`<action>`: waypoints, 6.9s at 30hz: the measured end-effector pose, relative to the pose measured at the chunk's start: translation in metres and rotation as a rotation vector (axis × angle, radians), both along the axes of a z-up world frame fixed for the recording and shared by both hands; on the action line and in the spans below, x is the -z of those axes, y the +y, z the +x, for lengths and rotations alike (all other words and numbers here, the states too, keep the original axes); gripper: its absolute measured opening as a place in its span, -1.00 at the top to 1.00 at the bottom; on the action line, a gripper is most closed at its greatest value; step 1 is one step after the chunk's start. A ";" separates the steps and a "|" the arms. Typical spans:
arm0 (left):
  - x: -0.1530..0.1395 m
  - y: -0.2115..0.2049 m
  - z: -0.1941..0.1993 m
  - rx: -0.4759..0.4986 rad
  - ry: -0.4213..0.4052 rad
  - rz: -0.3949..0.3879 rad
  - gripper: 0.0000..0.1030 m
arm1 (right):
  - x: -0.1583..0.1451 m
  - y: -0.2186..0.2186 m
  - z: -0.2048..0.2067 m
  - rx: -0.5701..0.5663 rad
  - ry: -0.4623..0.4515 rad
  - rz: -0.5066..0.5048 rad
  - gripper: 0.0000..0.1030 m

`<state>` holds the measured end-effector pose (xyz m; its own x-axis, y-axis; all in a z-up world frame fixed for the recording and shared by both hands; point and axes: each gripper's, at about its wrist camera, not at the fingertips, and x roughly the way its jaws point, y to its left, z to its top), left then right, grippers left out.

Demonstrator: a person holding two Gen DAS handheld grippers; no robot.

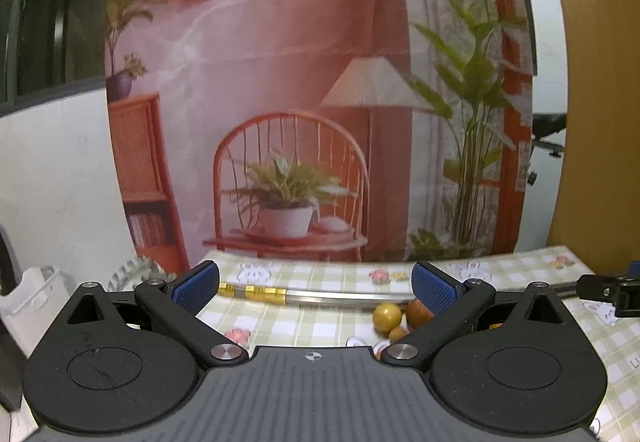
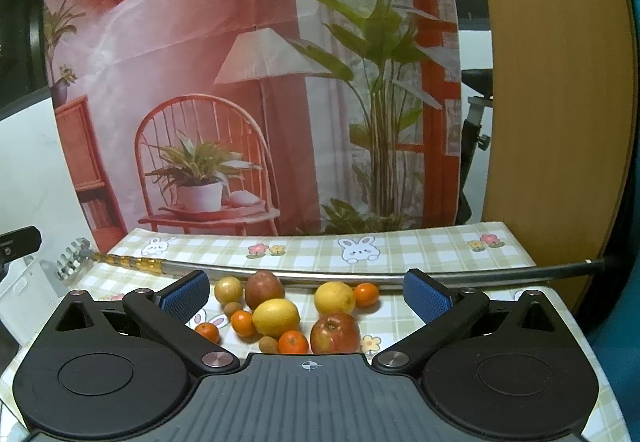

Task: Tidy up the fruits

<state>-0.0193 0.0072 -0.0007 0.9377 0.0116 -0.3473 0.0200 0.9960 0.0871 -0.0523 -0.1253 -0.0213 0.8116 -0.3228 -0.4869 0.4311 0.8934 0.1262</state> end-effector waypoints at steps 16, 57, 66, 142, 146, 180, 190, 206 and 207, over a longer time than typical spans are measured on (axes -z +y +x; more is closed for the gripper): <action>0.074 0.057 0.053 -0.069 0.277 -0.073 -1.00 | 0.063 -0.020 0.026 -0.034 0.105 0.123 -0.99; 0.168 0.108 0.124 -0.069 0.477 -0.250 -0.88 | 0.134 -0.048 0.091 -0.087 0.315 0.173 -0.99; 0.178 0.104 0.136 -0.089 0.520 -0.299 -0.41 | 0.133 -0.048 0.091 -0.091 0.303 0.157 -0.89; 0.160 0.079 0.109 0.081 0.342 -0.222 0.42 | 0.130 -0.045 0.071 -0.086 0.233 0.170 -0.84; 0.148 0.068 0.098 0.114 0.308 -0.219 0.42 | 0.122 -0.046 0.062 -0.067 0.190 0.150 -0.85; 0.173 0.003 0.042 0.327 0.361 -0.170 0.42 | 0.115 -0.039 0.004 -0.024 0.035 -0.013 -1.00; 0.178 0.002 0.041 0.319 0.382 -0.156 0.42 | 0.119 -0.034 -0.001 -0.051 -0.017 -0.082 -1.00; 0.182 0.004 0.042 0.303 0.396 -0.165 0.42 | 0.152 -0.041 0.017 -0.076 0.133 -0.026 -0.83; 0.182 0.004 0.042 0.302 0.397 -0.167 0.42 | 0.157 -0.041 0.021 -0.074 0.153 -0.025 -0.62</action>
<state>0.0227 0.0112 -0.1830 0.6866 -0.3247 -0.6505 0.3072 0.9405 -0.1452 -0.0315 -0.1663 -0.1779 0.7509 -0.2782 -0.5989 0.3762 0.9256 0.0417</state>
